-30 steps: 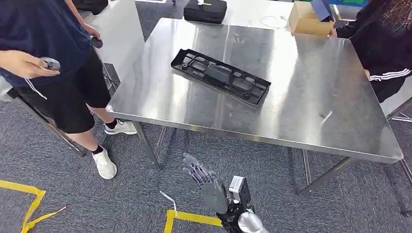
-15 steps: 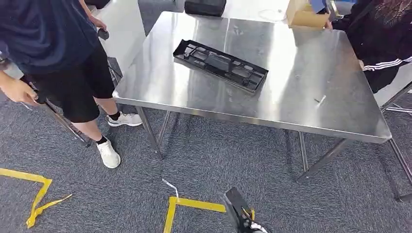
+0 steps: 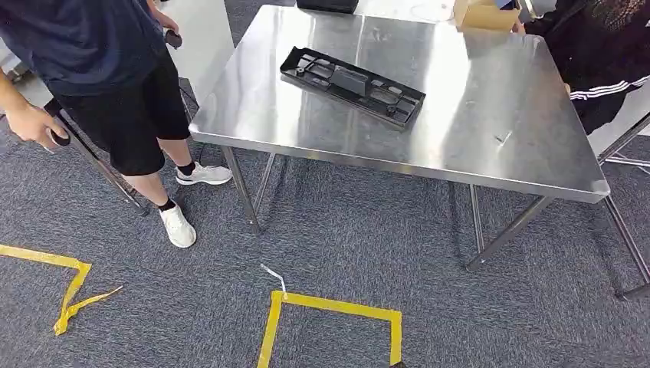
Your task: Take the parts from the cabinet and place them on the table.
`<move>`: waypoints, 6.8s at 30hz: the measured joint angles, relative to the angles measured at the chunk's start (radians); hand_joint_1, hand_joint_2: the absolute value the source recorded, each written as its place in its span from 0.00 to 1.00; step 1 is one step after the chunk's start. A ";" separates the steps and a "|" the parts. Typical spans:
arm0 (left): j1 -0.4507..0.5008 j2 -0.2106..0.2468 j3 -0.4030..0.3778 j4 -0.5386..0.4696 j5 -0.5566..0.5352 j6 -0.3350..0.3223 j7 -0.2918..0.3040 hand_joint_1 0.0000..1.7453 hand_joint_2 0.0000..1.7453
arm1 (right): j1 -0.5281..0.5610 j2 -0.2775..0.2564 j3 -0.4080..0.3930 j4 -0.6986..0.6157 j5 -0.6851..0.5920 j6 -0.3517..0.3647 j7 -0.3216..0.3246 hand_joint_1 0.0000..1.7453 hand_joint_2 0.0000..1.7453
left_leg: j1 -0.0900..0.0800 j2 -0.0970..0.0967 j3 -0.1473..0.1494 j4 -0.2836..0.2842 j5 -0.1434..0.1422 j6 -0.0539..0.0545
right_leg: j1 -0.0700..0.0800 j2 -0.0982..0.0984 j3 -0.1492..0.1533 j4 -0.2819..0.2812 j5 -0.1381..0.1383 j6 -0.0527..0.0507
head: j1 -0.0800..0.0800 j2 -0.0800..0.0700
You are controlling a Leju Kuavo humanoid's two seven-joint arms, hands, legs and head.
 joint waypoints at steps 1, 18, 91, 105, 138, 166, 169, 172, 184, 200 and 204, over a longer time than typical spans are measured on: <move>0.002 0.000 0.000 0.000 0.000 0.000 0.000 0.00 0.00 | 0.002 0.000 0.000 0.005 0.000 0.000 0.000 0.00 0.00 | 0.004 0.004 -0.004 -0.011 0.011 0.017 | 0.001 0.000 -0.006 0.002 -0.004 0.004 | 0.001 0.000; 0.001 0.003 -0.010 0.000 -0.006 -0.031 -0.010 0.00 0.00 | 0.055 -0.032 -0.004 0.037 -0.001 -0.054 0.111 0.00 0.00 | -0.003 0.017 -0.119 0.045 0.025 0.004 | -0.001 0.009 0.101 -0.032 -0.082 -0.056 | 0.006 0.000; -0.007 -0.016 -0.041 0.000 -0.048 -0.019 -0.021 0.00 0.00 | 0.052 -0.008 0.016 0.050 0.047 -0.062 0.108 0.00 1.00 | -0.002 0.075 -0.024 0.012 0.018 -0.002 | 0.019 -0.082 0.119 -0.012 -0.114 -0.049 | 0.008 0.000; -0.006 -0.016 -0.041 0.000 -0.046 -0.053 -0.046 0.00 0.00 | 0.057 -0.011 0.016 0.051 0.048 -0.062 0.106 0.00 1.00 | -0.016 -0.073 -0.066 0.004 0.058 0.038 | 0.010 0.095 0.090 -0.007 -0.105 -0.020 | 0.013 0.000; -0.004 -0.009 -0.041 -0.001 -0.037 -0.074 -0.068 0.00 0.00 | 0.055 -0.006 0.027 0.053 0.051 -0.060 0.103 0.00 1.00 | -0.010 -0.105 -0.089 0.011 0.070 0.019 | 0.013 0.072 0.077 0.018 -0.109 -0.035 | 0.018 0.000; -0.008 -0.007 -0.040 -0.002 -0.025 -0.070 -0.061 0.00 0.00 | 0.051 -0.007 0.033 0.055 0.061 -0.049 0.101 0.00 1.00 | -0.013 -0.087 -0.086 0.021 0.059 0.029 | -0.002 0.078 0.073 0.025 -0.116 -0.013 | 0.024 0.000; -0.003 -0.008 -0.040 -0.002 -0.018 -0.068 -0.061 0.00 0.00 | 0.048 -0.005 0.035 0.055 0.065 -0.049 0.102 0.00 1.00 | -0.006 -0.107 -0.089 0.008 0.072 0.007 | 0.007 0.053 0.080 0.027 -0.110 -0.033 | 0.023 0.000; -0.002 -0.008 -0.039 -0.002 -0.016 -0.065 -0.061 0.00 0.00 | 0.044 -0.005 0.035 0.055 0.067 -0.048 0.102 0.00 1.00 | -0.007 -0.013 -0.129 0.086 0.009 0.001 | -0.002 0.023 0.073 0.017 -0.094 -0.065 | 0.014 0.000; -0.008 -0.008 -0.040 -0.002 -0.031 -0.068 -0.061 0.00 0.00 | 0.048 -0.007 0.035 0.055 0.047 -0.051 0.102 0.00 1.00 | -0.025 0.068 -0.066 0.019 0.031 0.025 | 0.021 -0.109 0.078 0.017 -0.104 -0.049 | 0.018 0.000; -0.003 -0.010 -0.040 -0.002 -0.036 -0.069 -0.060 0.00 0.00 | 0.051 -0.008 0.035 0.055 0.043 -0.053 0.101 0.00 1.00 | -0.011 -0.114 -0.088 0.000 0.079 0.011 | 0.006 0.047 0.078 0.017 -0.100 -0.040 | 0.025 0.000; -0.006 -0.010 -0.040 -0.002 -0.036 -0.069 -0.059 0.00 0.00 | 0.056 -0.010 0.035 0.055 0.043 -0.053 0.101 0.00 1.00 | -0.011 0.002 -0.172 0.195 -0.052 -0.001 | 0.004 0.000 0.070 0.015 -0.093 -0.064 | 0.014 0.000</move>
